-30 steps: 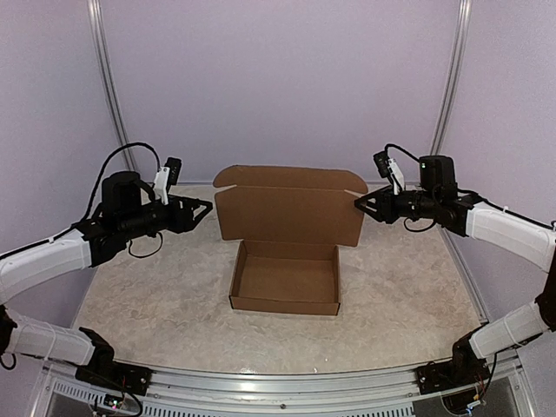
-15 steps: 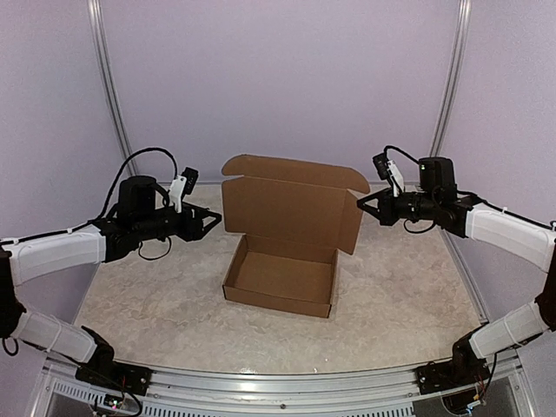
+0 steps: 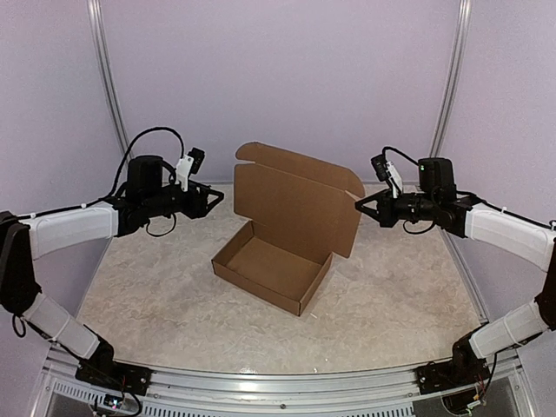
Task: Fold the paper box
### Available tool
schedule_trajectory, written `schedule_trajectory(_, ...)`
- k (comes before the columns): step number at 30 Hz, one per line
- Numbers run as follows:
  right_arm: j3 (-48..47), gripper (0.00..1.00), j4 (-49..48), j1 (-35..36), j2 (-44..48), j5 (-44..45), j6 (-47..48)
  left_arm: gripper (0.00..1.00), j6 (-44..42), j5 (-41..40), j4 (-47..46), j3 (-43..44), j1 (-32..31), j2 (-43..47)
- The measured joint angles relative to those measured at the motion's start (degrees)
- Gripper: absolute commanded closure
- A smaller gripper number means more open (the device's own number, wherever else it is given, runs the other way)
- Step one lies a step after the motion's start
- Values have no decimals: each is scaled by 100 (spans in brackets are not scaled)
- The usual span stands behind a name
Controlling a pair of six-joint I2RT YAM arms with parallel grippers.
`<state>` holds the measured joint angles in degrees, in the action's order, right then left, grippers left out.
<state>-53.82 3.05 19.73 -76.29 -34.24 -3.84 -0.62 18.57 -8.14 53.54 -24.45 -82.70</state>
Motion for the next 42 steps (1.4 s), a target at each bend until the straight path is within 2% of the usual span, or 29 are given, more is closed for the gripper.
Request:
schedule_trajectory(8, 31, 100, -7, 0, 7, -175, 20, 44, -503, 1021, 348, 1440, 732, -785)
schedule_trajectory(17, 96, 100, -55, 2, 24, -321, 90, 45, -1228, 2188, 1104, 2763, 1014, -2122)
schedule_trajectory(28, 96, 100, -48, 2, 24, -413, 166, 45, -1526, 2778, 1663, 3897, 1093, -3220)
schedule_trajectory(42, 96, 100, -33, 2, 24, -459, 210, 48, -1593, 3110, 1930, 4940, 970, -3864)
